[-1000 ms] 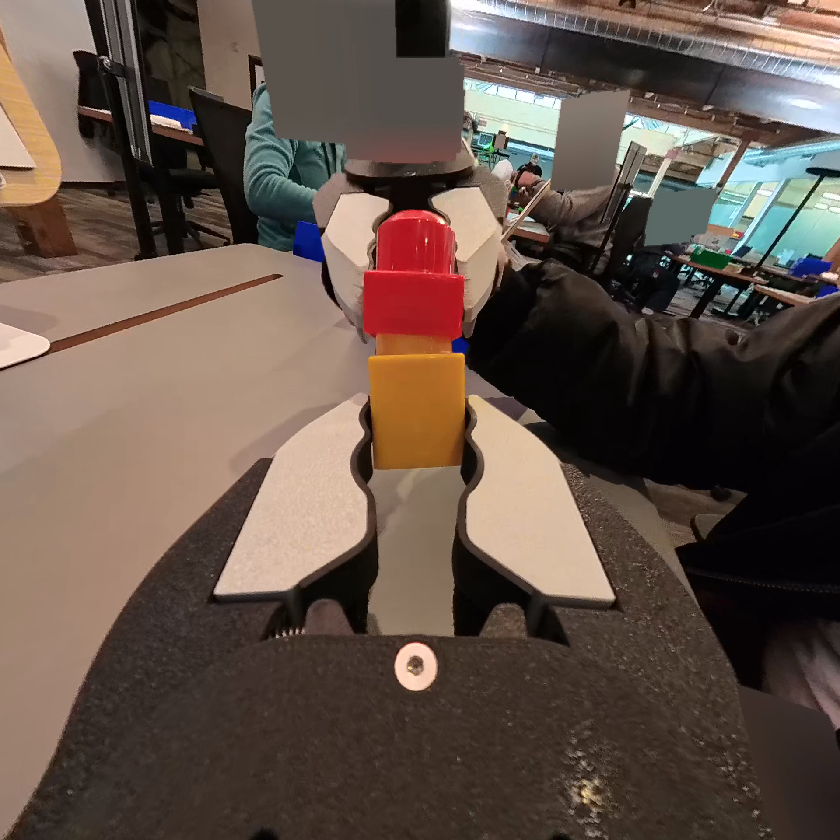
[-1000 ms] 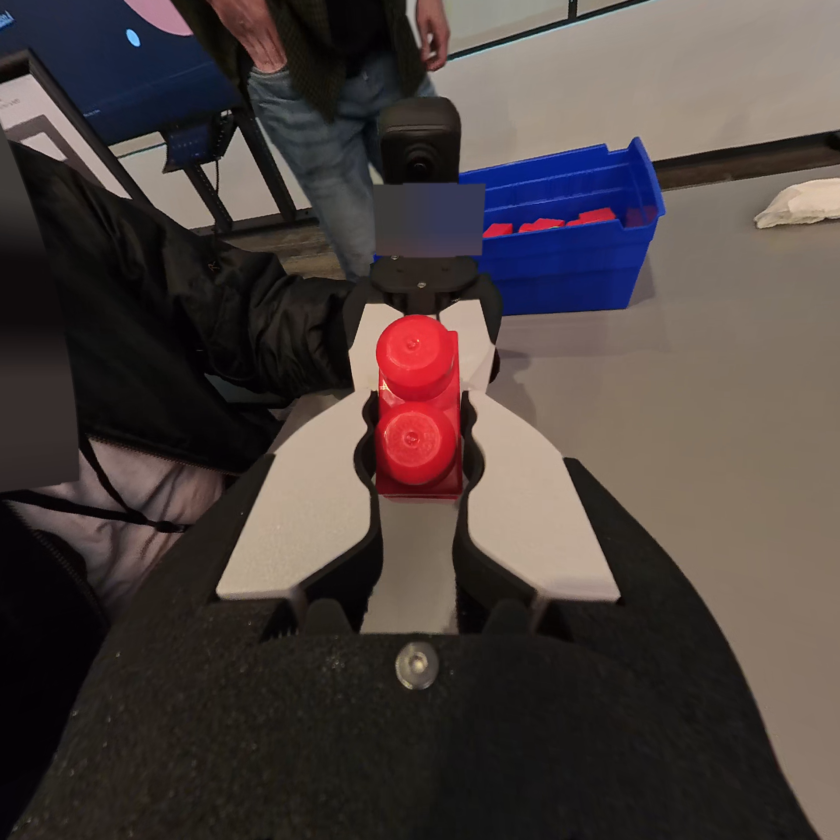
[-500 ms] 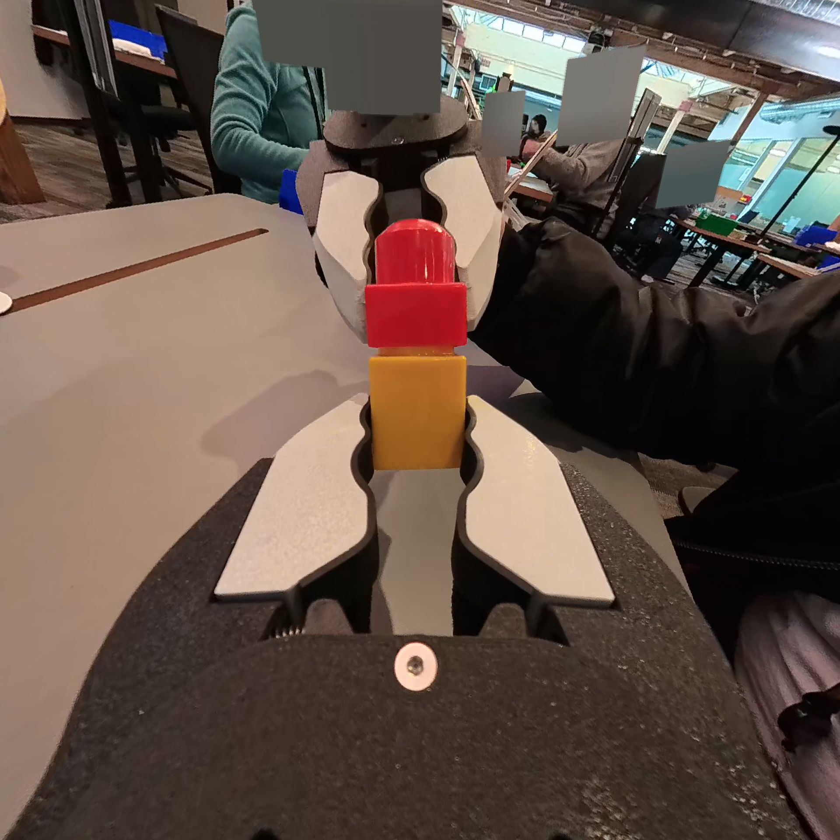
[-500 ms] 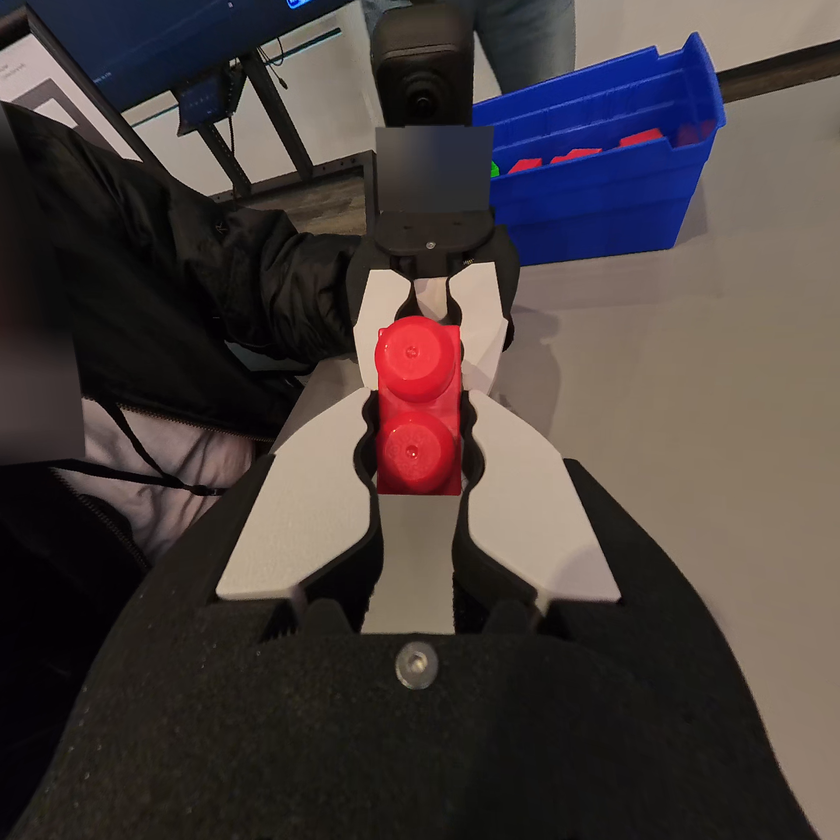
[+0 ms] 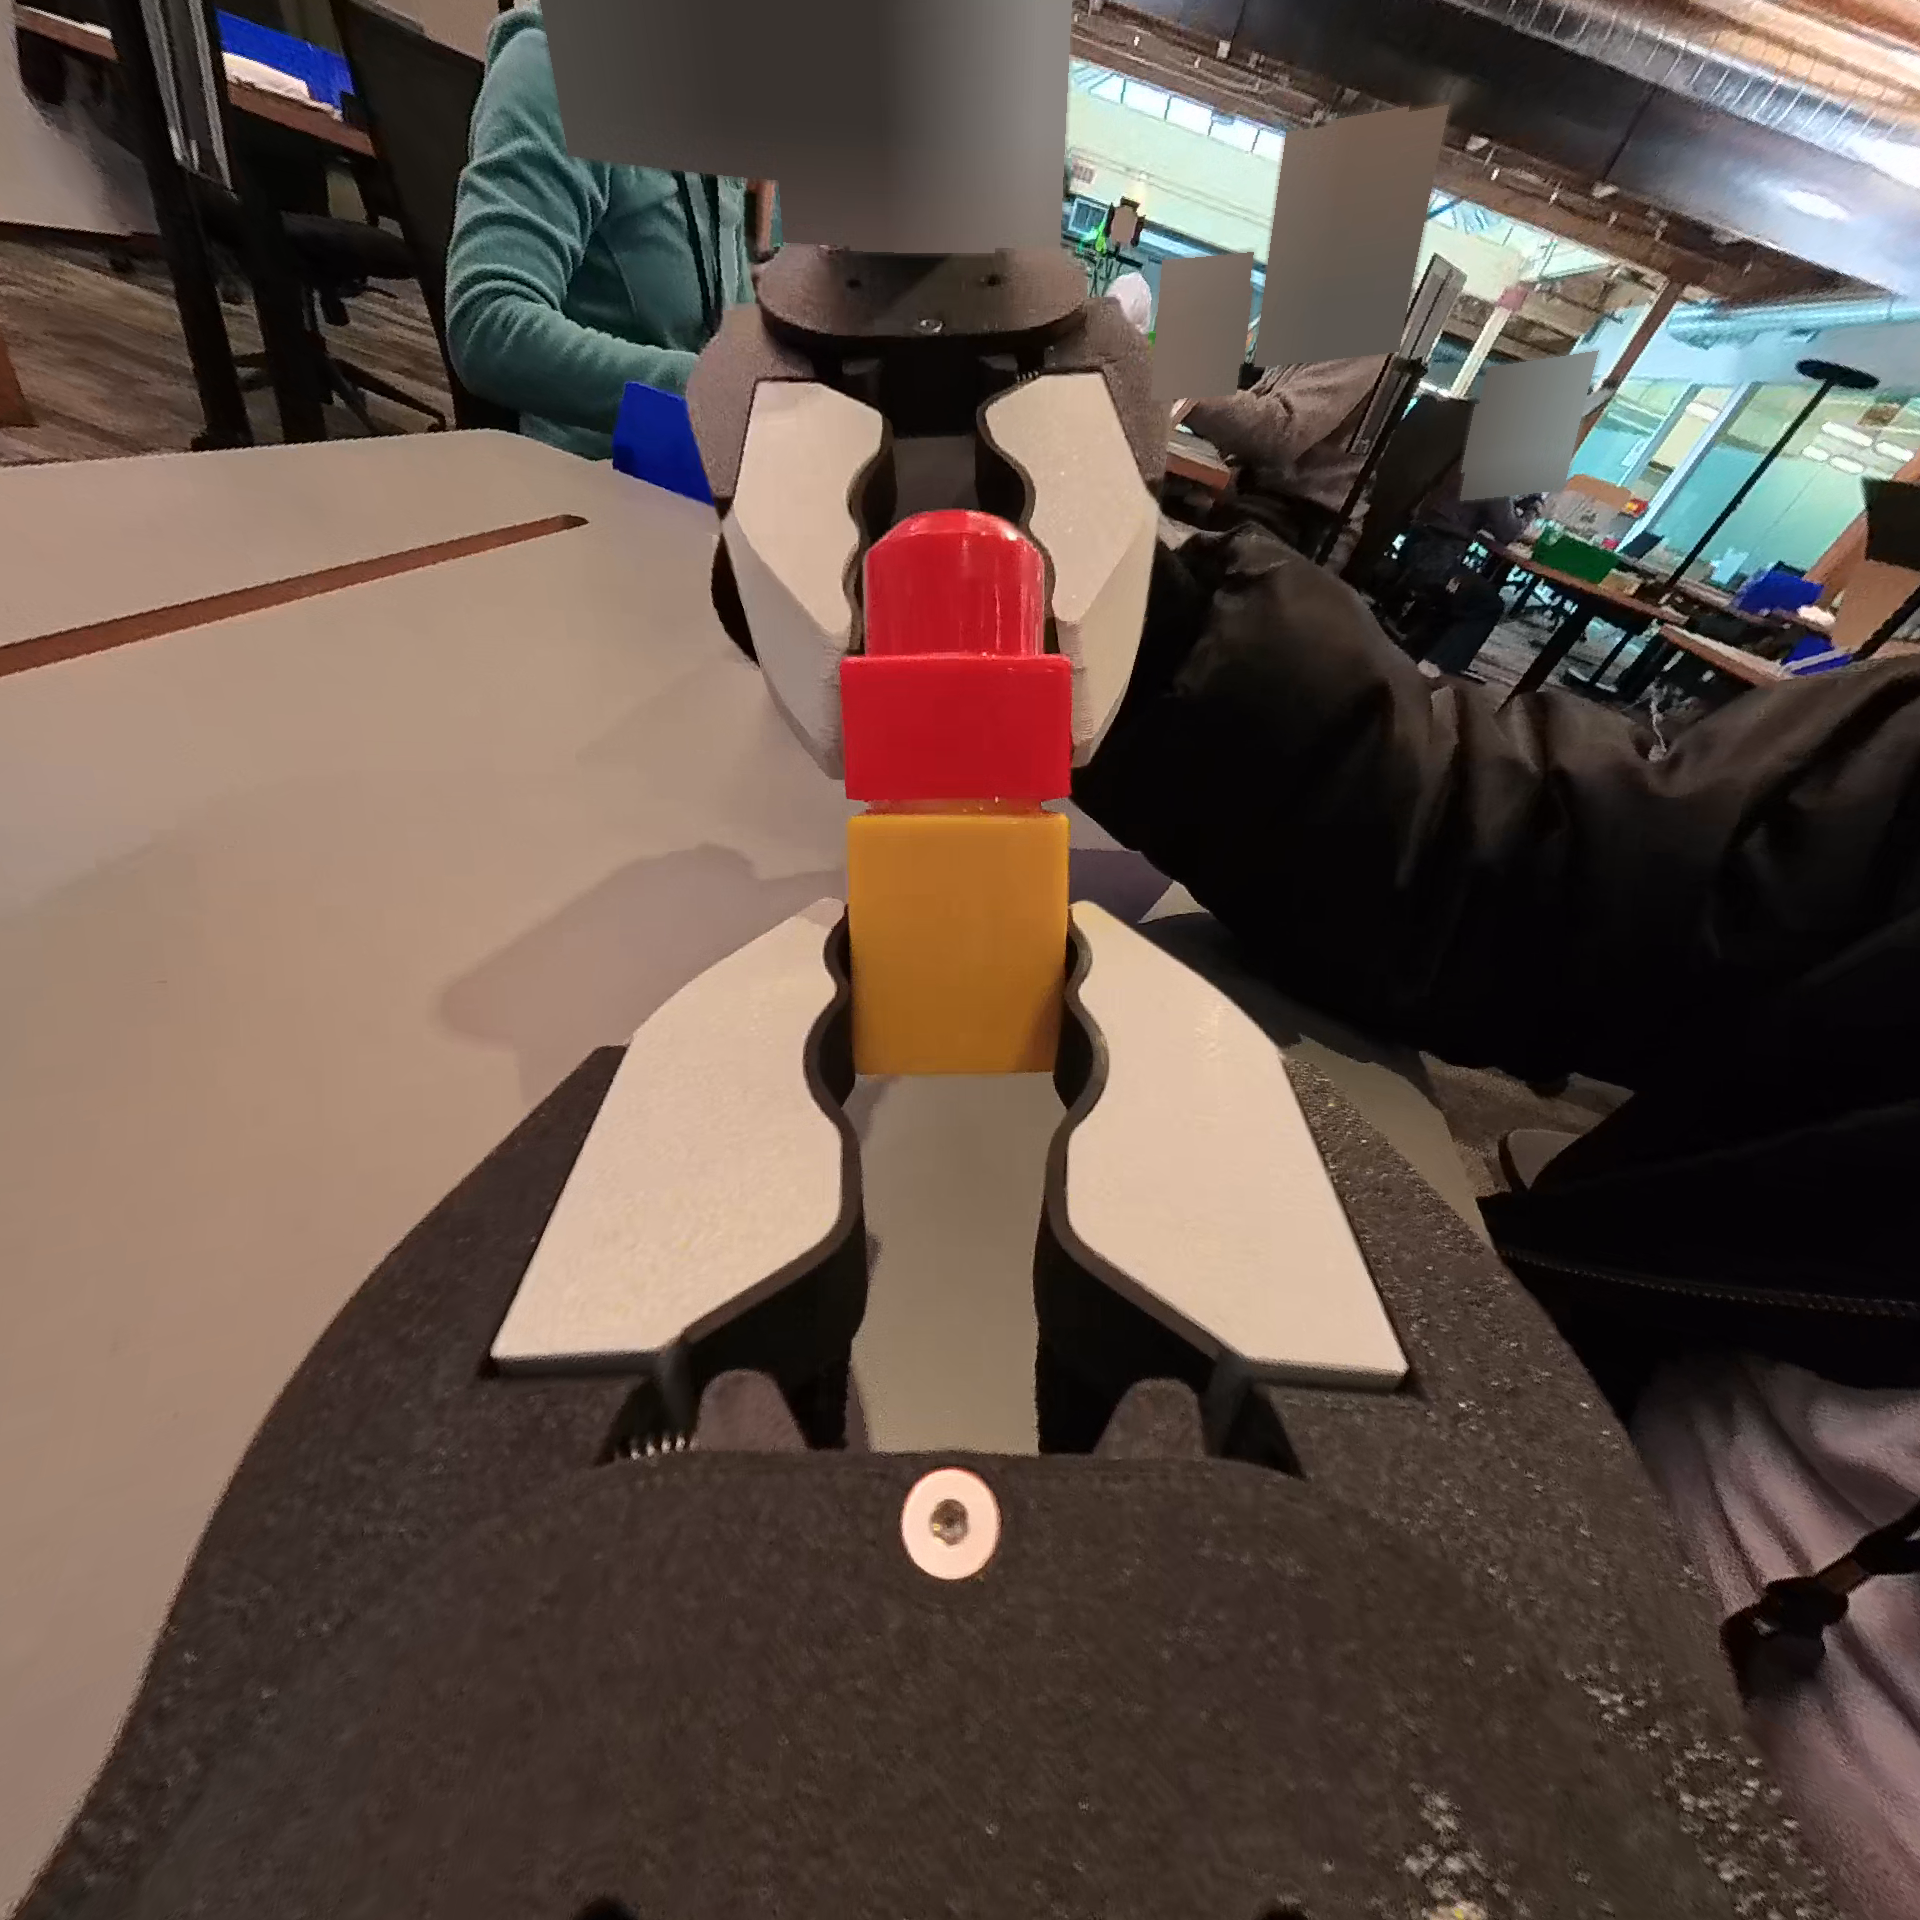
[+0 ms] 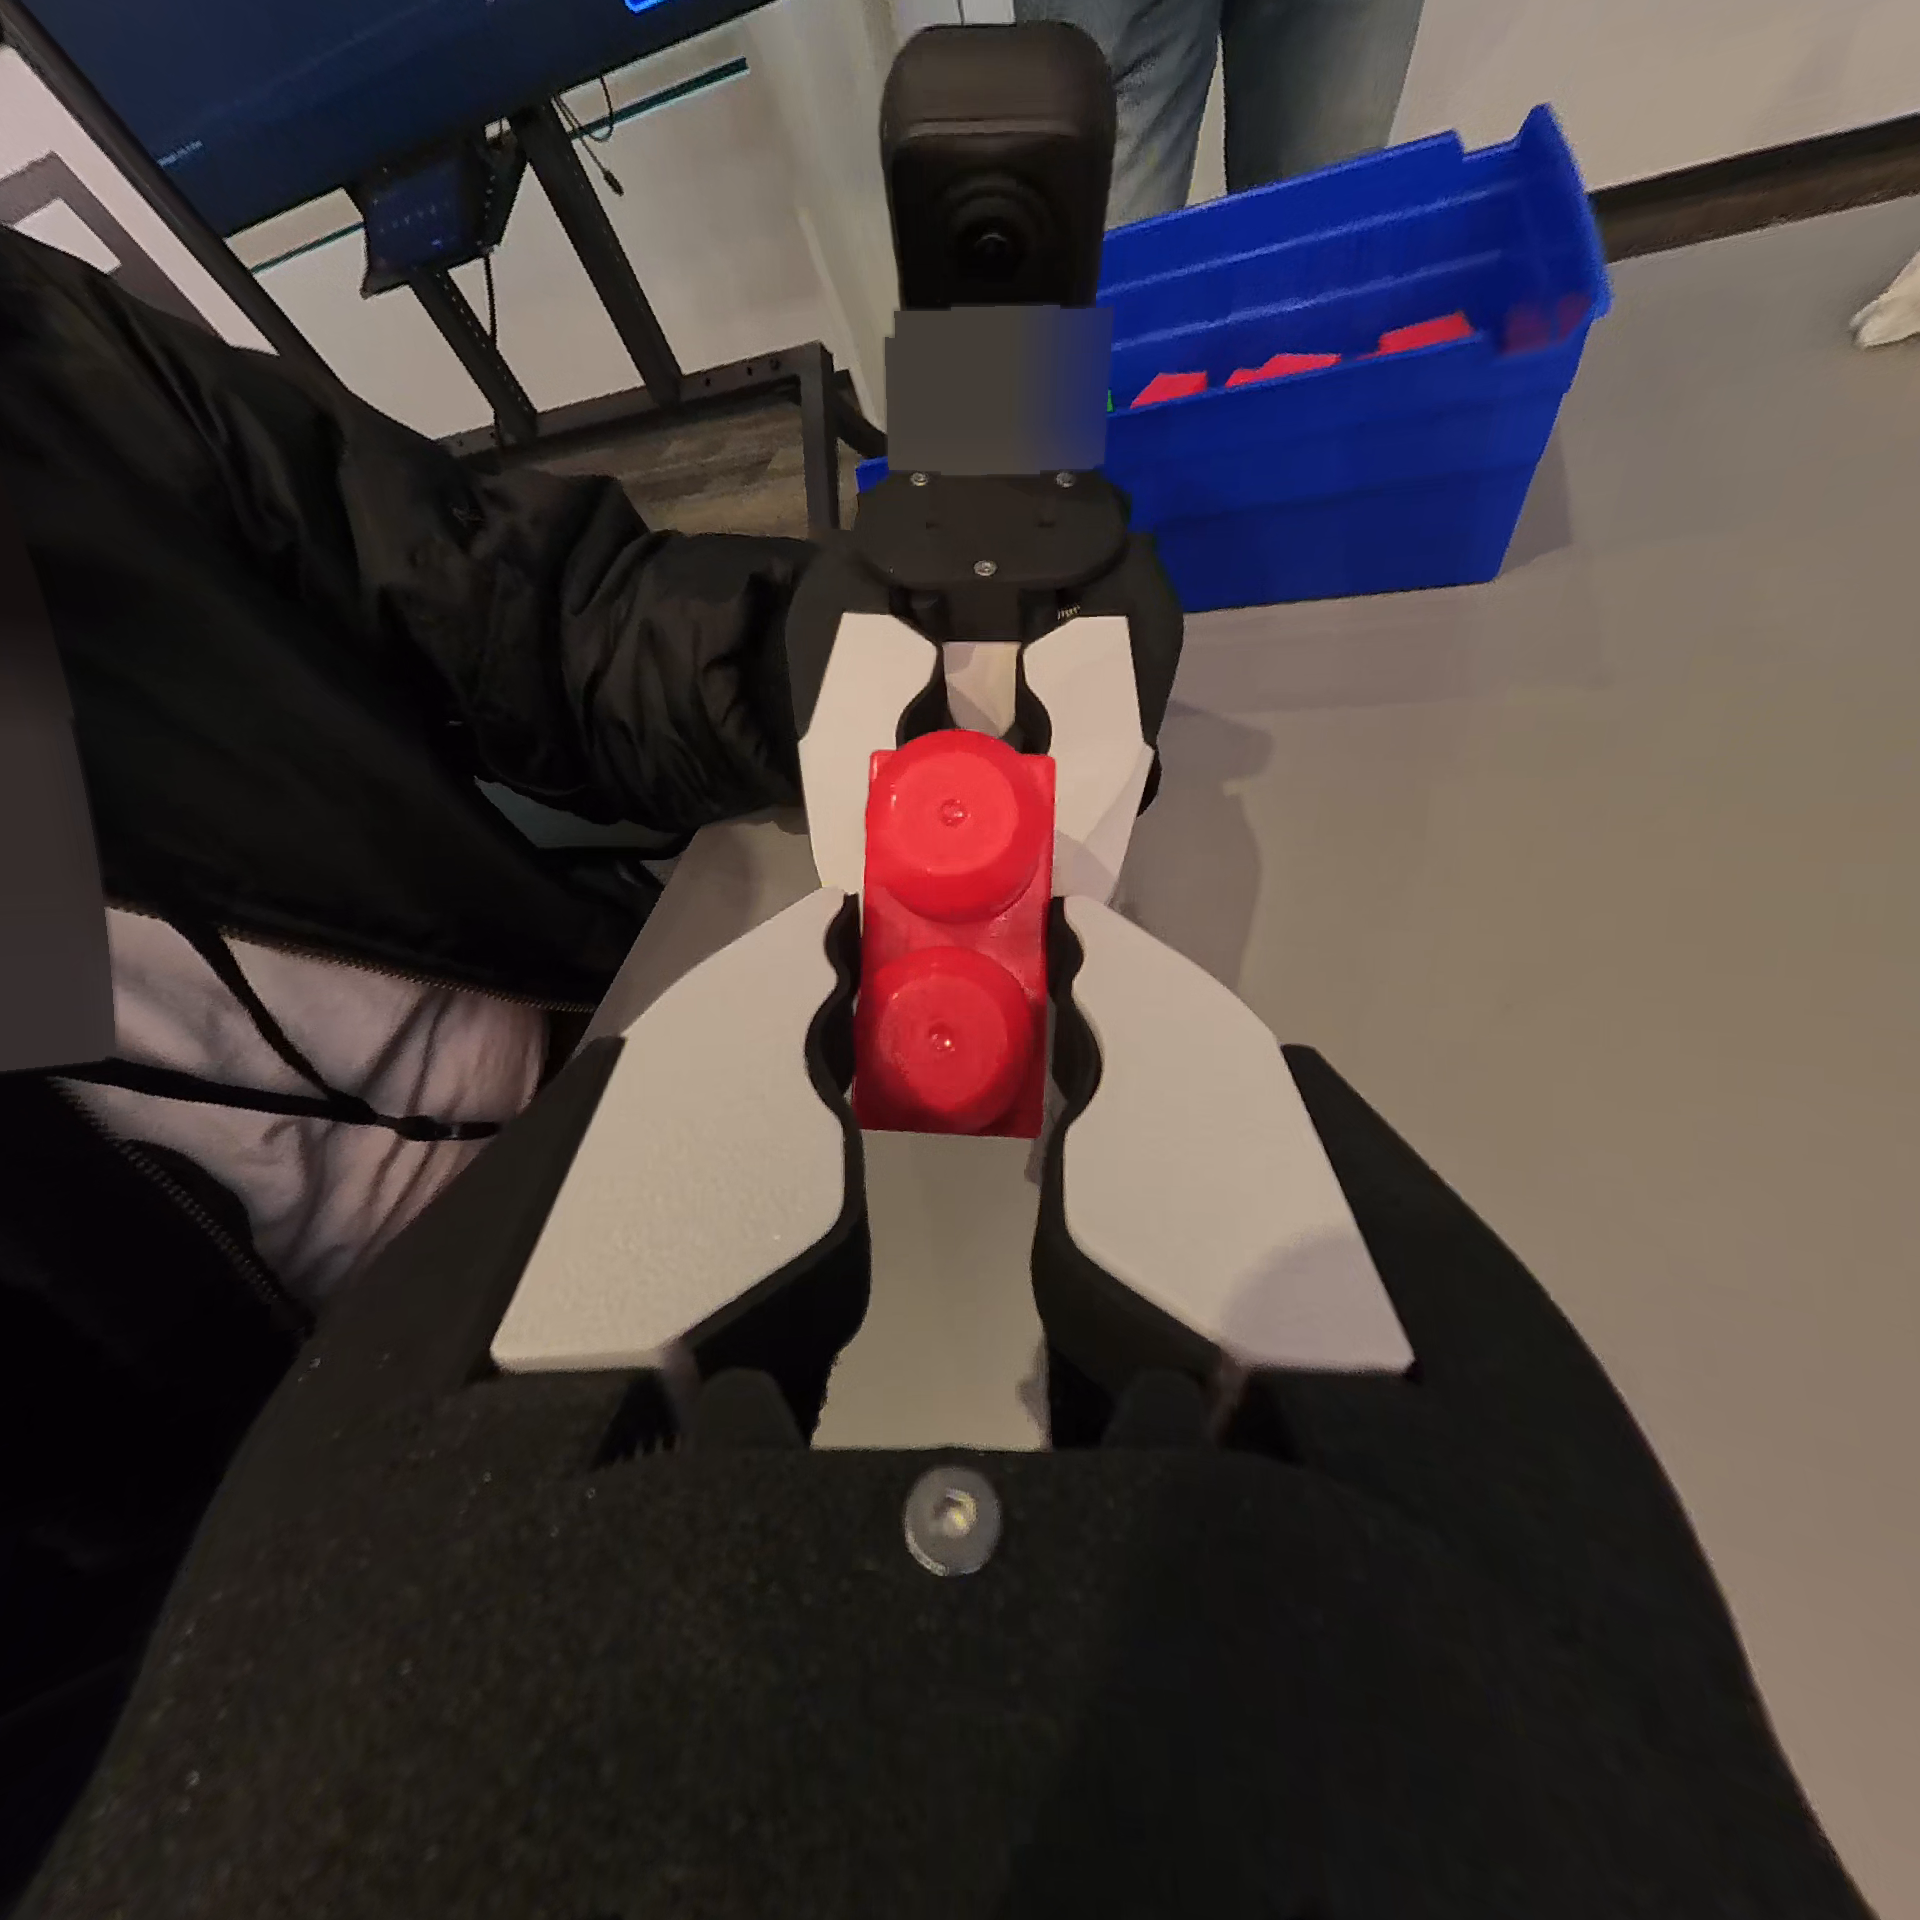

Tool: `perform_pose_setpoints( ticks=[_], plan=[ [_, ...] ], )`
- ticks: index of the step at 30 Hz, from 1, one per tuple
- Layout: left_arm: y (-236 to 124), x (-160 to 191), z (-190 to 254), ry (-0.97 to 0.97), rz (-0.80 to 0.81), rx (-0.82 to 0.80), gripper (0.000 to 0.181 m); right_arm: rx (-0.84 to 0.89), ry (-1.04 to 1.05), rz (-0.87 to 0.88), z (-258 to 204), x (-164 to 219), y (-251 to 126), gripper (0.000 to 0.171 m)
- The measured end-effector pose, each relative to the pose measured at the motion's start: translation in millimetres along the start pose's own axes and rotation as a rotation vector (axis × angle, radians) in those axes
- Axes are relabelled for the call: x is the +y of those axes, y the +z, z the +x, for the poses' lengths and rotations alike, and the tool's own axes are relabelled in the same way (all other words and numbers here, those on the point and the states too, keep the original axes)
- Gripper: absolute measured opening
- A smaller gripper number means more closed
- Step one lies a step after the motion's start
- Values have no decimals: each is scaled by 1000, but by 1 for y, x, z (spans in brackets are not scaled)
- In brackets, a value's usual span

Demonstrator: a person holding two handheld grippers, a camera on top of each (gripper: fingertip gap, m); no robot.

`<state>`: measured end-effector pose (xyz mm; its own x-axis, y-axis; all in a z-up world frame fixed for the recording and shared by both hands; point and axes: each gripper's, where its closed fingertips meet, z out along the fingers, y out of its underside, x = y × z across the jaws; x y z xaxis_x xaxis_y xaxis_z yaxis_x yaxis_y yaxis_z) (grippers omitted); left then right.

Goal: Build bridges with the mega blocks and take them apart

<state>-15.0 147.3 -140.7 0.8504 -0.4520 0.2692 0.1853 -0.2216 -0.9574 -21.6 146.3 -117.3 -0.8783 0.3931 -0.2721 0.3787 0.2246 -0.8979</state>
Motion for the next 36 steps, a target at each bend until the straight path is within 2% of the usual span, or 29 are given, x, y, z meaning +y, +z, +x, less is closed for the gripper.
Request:
perform_pose_setpoints(
  ticks=[12,18,30,36],
  plan=[
    [-4,-3,-4,-36,17,-7,36,27,-10,52,2,-10,-2,38],
    [-3,1,-4,-30,-11,-14,36,54,-28,50,6,-10,-1,31],
    [8,23,-5,-25,-119,-28,35,69,-18,-107,5,11,1,31],
    [11,30,-4,-50,-139,-13,35,45,7,-128,5,19,1,31]
  ],
)
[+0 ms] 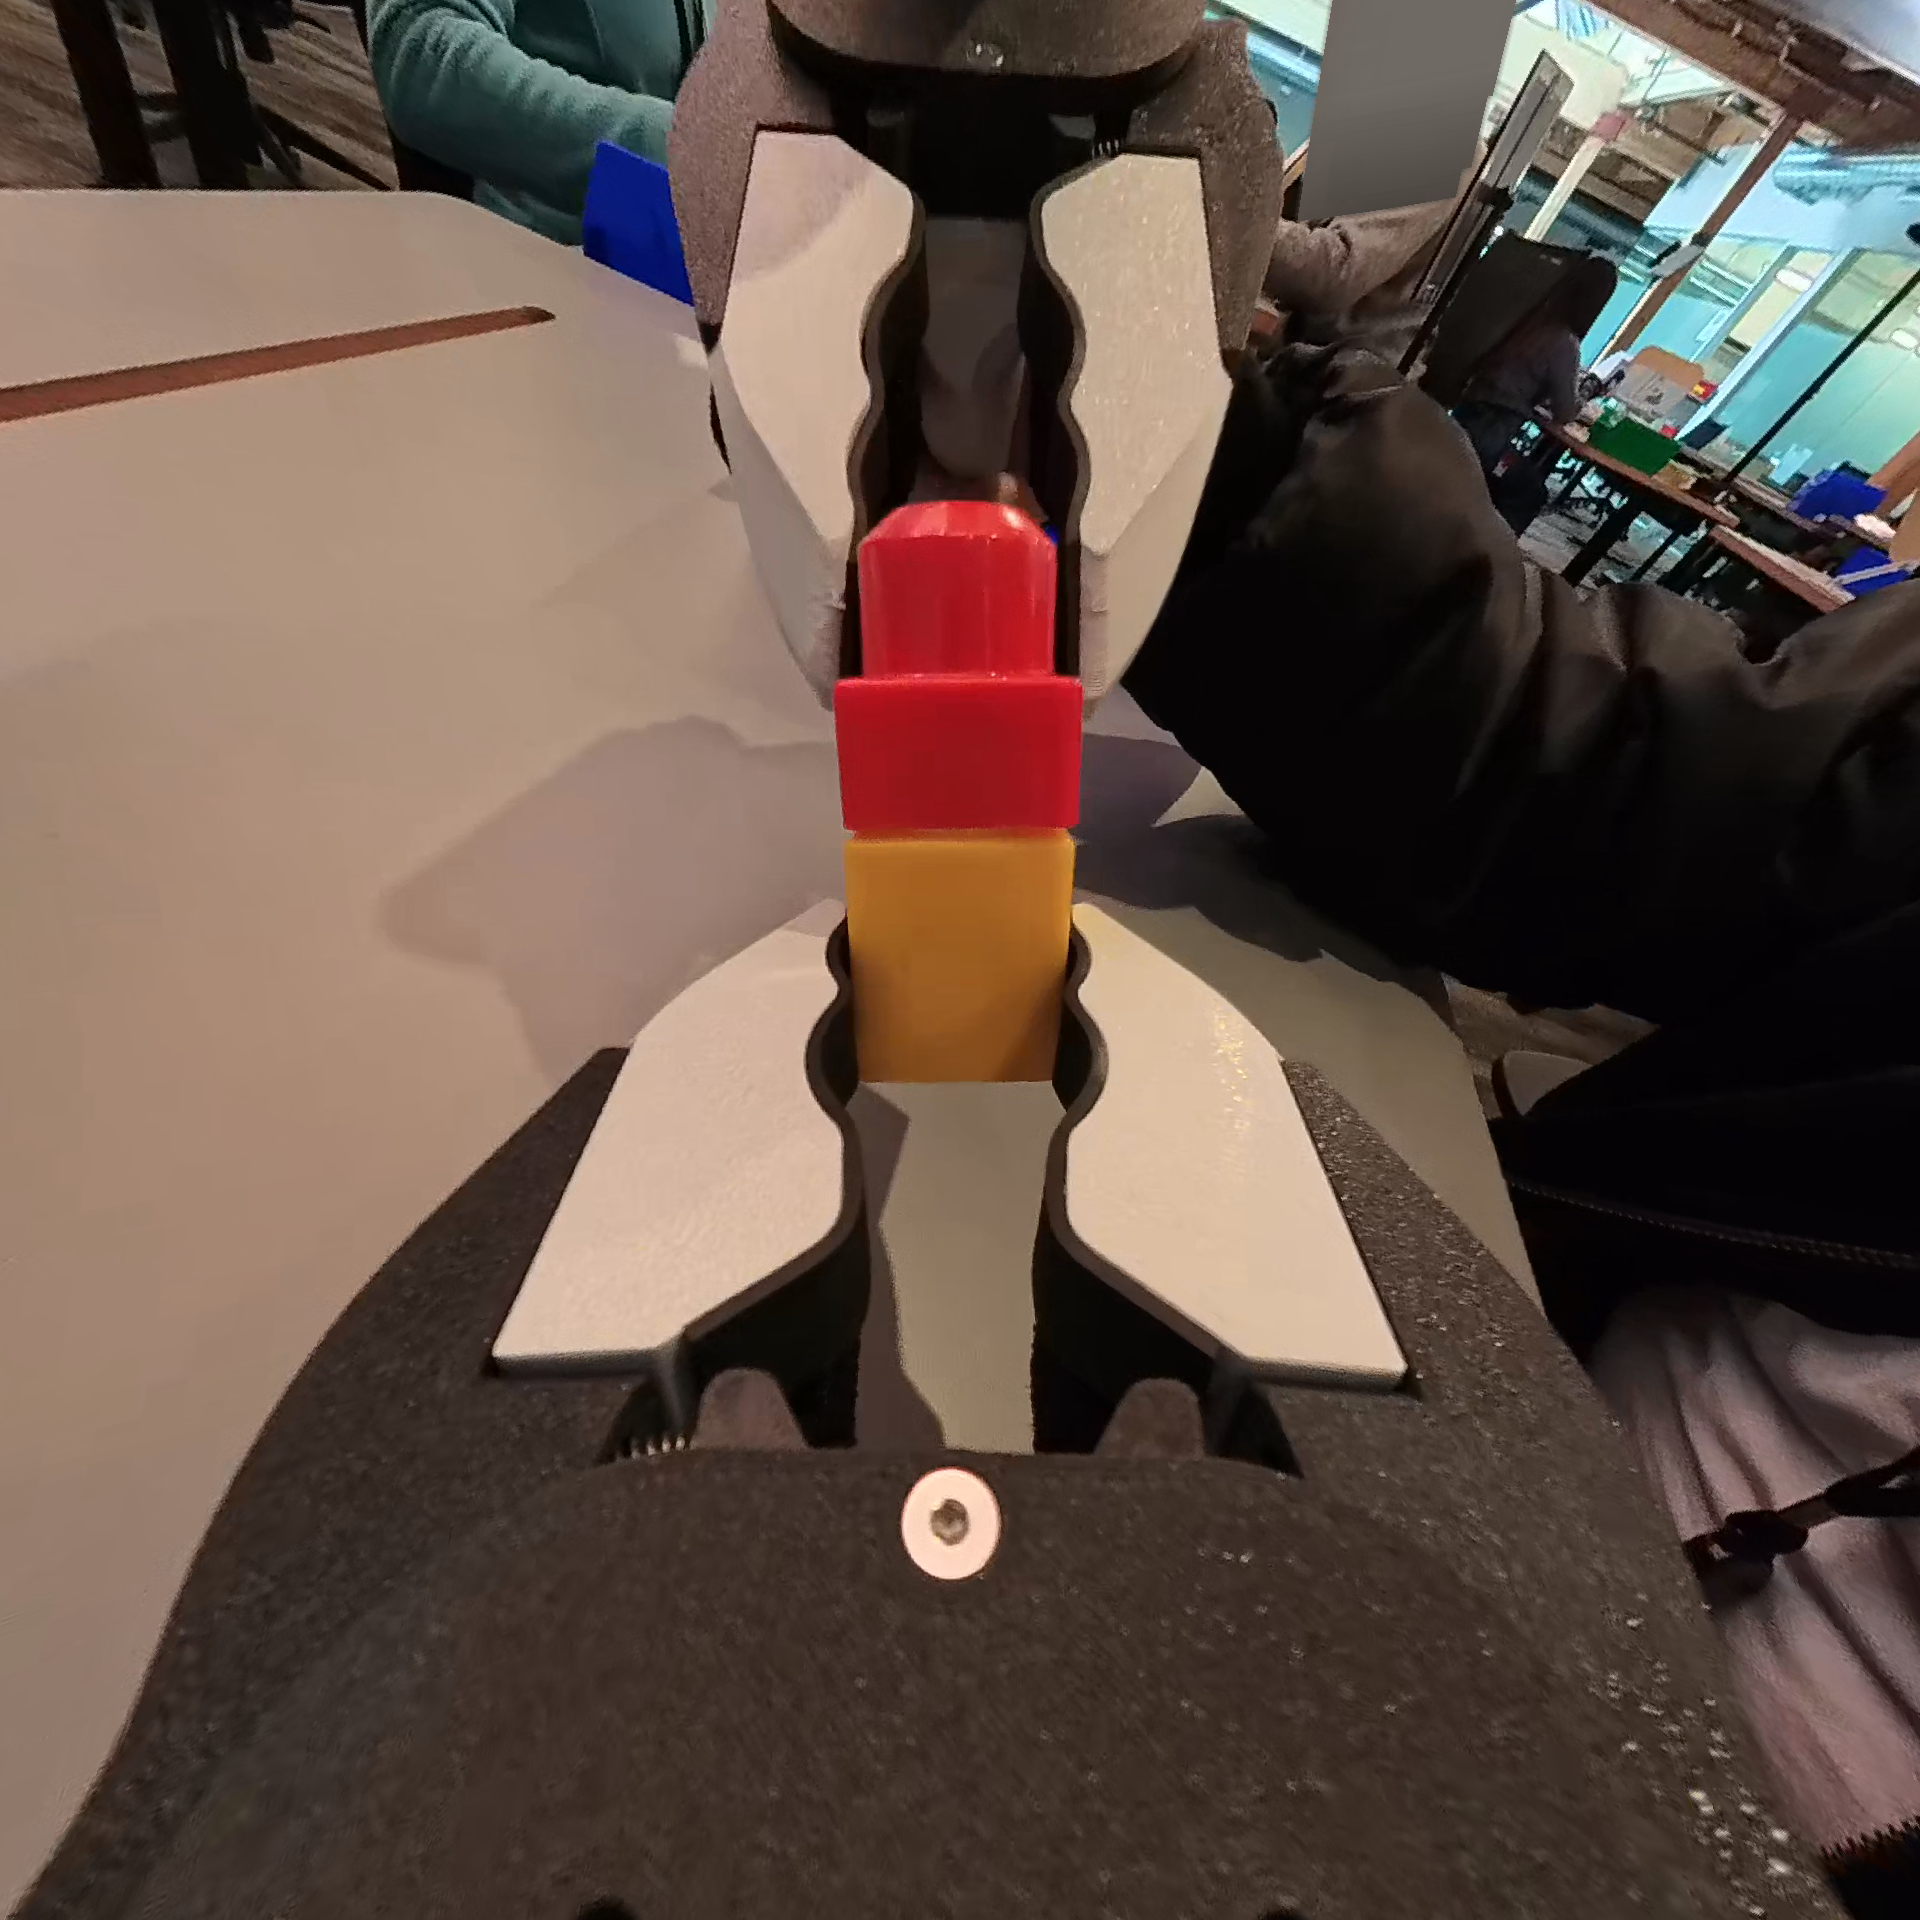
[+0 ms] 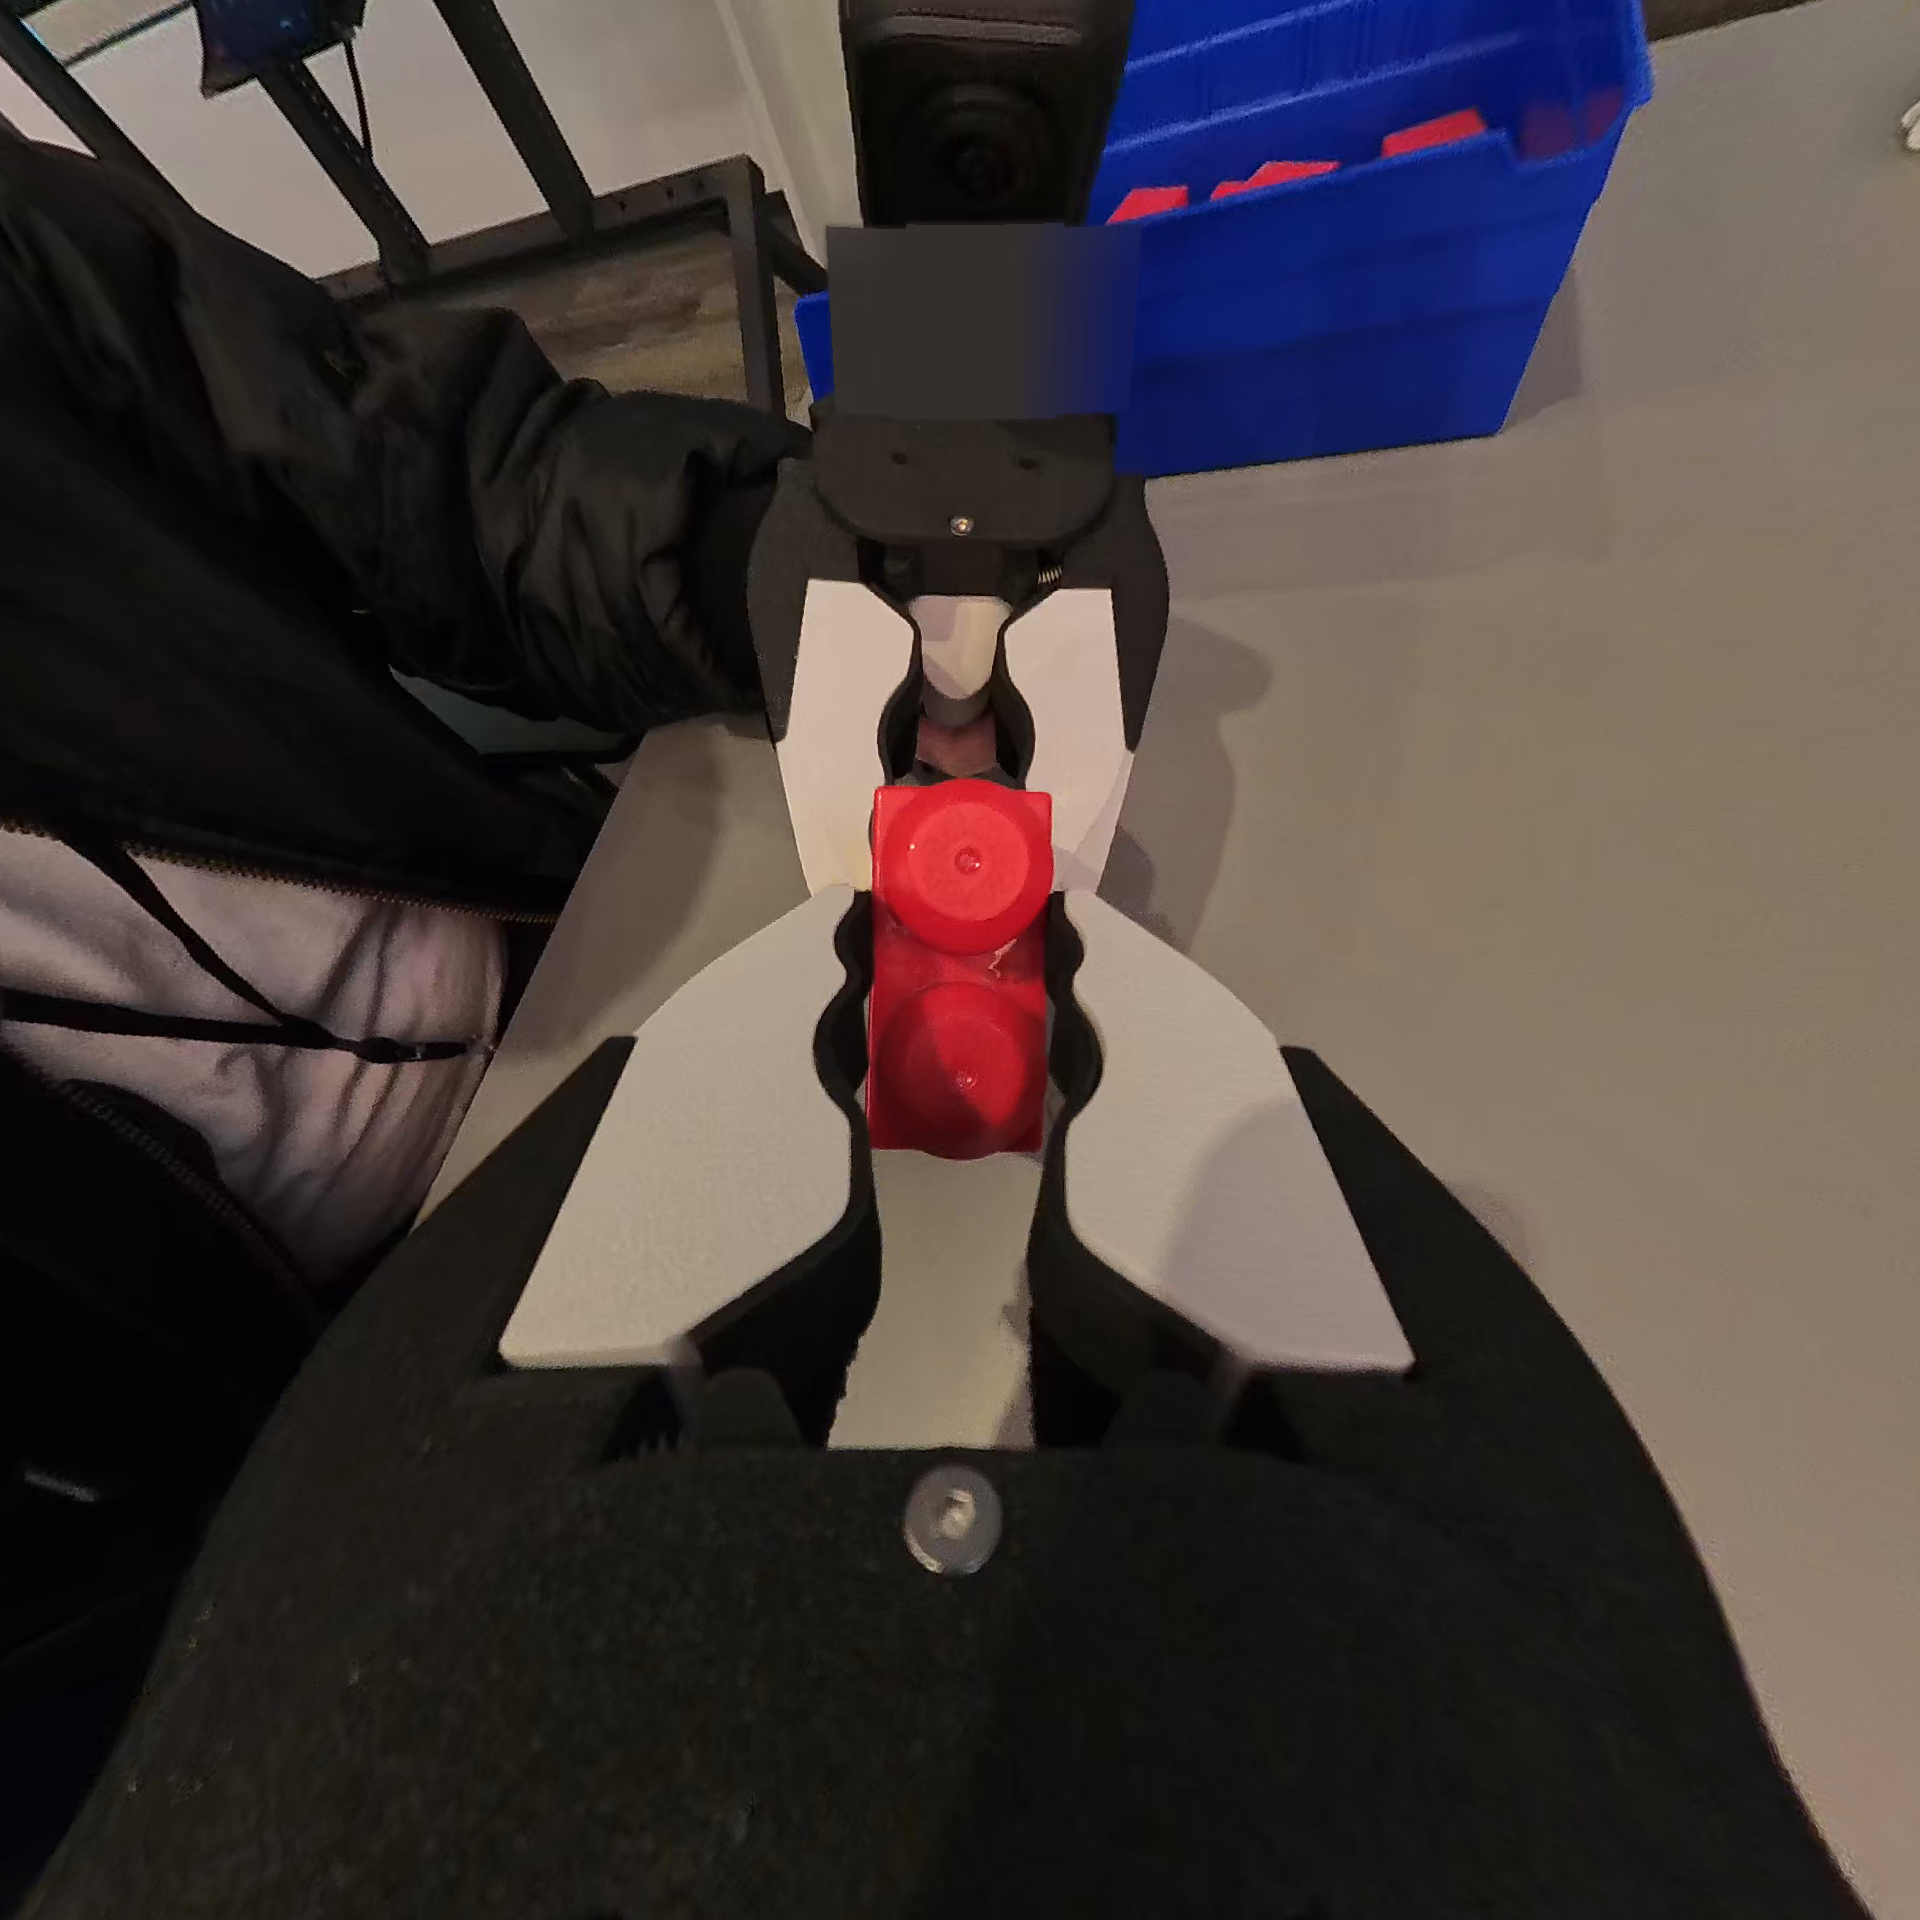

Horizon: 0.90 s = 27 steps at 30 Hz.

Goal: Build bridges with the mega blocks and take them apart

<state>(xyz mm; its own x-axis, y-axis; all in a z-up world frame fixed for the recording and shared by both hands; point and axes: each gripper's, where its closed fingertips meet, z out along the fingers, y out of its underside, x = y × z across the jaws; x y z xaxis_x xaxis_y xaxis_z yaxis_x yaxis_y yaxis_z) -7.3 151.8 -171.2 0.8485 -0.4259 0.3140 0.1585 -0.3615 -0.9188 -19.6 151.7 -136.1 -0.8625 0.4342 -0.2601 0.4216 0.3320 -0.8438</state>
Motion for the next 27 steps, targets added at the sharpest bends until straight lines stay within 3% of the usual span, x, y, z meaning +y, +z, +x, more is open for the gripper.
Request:
perform_pose_setpoints(
  ticks=[21,27],
  plan=[
    [10,19,0,-34,-95,9,34,-6,40,-113,1,23,4,31],
    [9,12,1,-20,-45,30,35,19,23,-79,0,17,0,31]
  ],
)
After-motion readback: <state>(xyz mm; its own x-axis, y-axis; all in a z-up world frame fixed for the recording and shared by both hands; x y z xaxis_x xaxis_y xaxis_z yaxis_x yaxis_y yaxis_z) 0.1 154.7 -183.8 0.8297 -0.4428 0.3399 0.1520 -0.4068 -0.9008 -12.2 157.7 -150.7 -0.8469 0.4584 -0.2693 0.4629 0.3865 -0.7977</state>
